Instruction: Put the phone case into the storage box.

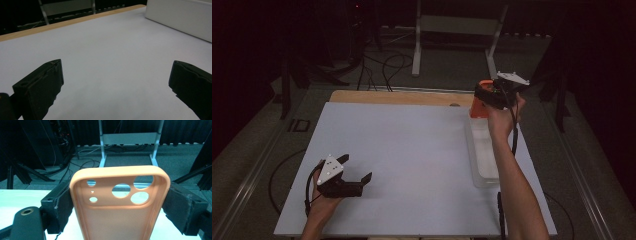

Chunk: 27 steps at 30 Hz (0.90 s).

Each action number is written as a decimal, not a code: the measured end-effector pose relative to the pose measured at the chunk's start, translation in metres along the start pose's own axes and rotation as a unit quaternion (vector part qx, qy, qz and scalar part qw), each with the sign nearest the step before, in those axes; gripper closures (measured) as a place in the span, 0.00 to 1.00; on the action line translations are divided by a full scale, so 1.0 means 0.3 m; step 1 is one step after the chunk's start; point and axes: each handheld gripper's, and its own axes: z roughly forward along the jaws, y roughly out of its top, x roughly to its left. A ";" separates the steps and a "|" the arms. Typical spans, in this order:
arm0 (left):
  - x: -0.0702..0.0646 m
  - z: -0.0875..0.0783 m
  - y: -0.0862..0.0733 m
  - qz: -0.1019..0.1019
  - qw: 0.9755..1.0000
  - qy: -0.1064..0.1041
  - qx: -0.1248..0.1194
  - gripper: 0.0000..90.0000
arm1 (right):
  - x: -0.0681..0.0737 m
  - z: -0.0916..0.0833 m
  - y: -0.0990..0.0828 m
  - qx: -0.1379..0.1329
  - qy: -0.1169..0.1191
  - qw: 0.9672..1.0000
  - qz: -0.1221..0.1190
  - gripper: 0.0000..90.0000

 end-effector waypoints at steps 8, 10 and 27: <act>0.003 -0.003 0.000 0.000 1.000 0.001 0.000 0.00 | 0.002 0.013 -0.007 0.000 -0.003 1.000 0.003 0.18; 0.003 -0.003 0.000 0.000 1.000 0.001 0.000 0.00 | 0.001 0.013 -0.007 0.000 -0.004 1.000 0.004 0.18; 0.003 -0.007 0.000 -0.001 1.000 0.001 -0.002 0.00 | -0.012 0.033 -0.034 0.008 -0.015 1.000 0.005 0.18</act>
